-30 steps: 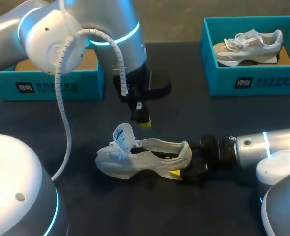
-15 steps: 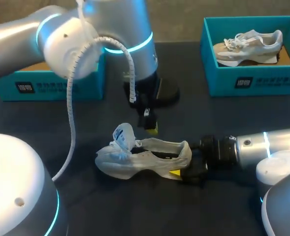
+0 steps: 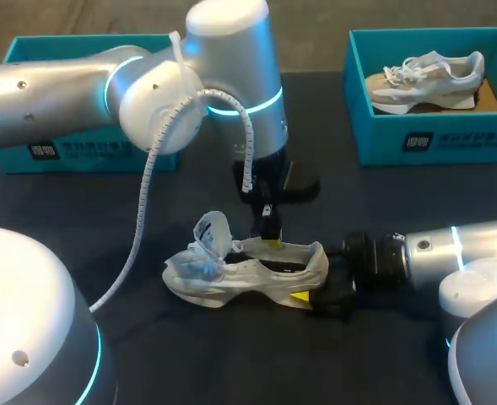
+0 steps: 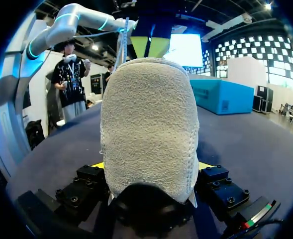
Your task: Take the shoe out of the shoebox, open the shoe tongue, remove and reinsert the insole, then place the shoe into the shoebox
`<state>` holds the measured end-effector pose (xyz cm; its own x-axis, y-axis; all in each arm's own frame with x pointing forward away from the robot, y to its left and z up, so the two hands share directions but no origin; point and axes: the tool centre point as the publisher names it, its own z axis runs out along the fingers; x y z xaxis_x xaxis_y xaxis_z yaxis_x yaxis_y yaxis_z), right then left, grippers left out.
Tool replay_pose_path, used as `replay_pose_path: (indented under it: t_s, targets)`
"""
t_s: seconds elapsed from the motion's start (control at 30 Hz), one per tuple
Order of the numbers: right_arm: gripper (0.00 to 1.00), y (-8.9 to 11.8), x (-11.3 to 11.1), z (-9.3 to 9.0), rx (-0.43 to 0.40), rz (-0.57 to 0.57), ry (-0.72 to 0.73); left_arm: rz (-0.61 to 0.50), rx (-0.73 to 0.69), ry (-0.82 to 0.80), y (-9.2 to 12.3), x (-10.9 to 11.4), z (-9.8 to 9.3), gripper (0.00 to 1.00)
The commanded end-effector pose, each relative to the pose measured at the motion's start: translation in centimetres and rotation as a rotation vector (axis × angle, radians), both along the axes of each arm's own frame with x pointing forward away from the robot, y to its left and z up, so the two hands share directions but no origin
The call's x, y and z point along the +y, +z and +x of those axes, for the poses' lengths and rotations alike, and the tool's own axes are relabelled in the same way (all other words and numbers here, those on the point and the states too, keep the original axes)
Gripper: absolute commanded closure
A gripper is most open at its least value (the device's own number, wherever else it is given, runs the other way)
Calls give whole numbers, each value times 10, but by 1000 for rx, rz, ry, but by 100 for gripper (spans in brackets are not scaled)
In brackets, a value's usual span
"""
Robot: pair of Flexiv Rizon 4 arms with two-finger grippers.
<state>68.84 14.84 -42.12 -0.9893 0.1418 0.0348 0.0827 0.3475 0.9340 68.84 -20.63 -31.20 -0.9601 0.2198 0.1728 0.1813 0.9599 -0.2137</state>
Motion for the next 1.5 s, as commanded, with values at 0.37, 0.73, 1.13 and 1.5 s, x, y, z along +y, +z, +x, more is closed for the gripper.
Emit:
replay_pose_path:
  t_s: [0.37, 0.73, 1.13, 1.5]
  targets:
    - [100, 2, 1, -1, 2, -6, 0, 32, 11, -15, -19, -1, -4, 100]
    - [100, 2, 1, -1, 2, -6, 0, 44, 35, -16, -42, 3, -8, 100]
    - [100, 2, 1, -1, 2, -6, 0, 90, 82, 3, -66, 20, -14, 100]
    - [100, 2, 1, -1, 2, -6, 0, 114, 124, -4, -76, 42, -22, 100]
